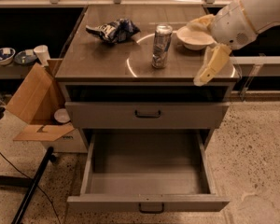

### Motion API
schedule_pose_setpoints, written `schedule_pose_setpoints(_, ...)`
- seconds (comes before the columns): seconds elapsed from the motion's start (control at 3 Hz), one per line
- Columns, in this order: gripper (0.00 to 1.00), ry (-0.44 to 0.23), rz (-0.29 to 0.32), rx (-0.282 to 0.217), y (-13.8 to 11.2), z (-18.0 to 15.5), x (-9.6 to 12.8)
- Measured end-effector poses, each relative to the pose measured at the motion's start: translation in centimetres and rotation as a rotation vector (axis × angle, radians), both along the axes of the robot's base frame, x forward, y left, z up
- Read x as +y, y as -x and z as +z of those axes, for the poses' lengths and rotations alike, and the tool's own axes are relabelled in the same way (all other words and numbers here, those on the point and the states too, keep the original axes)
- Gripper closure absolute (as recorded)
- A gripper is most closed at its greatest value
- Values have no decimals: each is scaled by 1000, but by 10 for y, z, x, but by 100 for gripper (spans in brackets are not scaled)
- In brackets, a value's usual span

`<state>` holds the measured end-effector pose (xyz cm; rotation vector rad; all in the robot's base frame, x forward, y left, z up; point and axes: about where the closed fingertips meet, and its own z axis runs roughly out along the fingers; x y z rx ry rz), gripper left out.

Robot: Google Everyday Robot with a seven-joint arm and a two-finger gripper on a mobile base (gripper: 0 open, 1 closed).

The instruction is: Place redbull can into middle drawer

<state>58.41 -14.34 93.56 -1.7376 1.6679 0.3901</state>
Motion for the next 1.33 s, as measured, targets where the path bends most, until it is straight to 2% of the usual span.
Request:
schedule_pose_setpoints(0.33, 0, -55, 7, 23, -20, -13, 12)
schedule_pose_setpoints(1.0, 0, -97, -7, 129, -56, -59, 39)
schedule_pose_setpoints(1.33, 0, -104, -13, 151, -66, -65, 48)
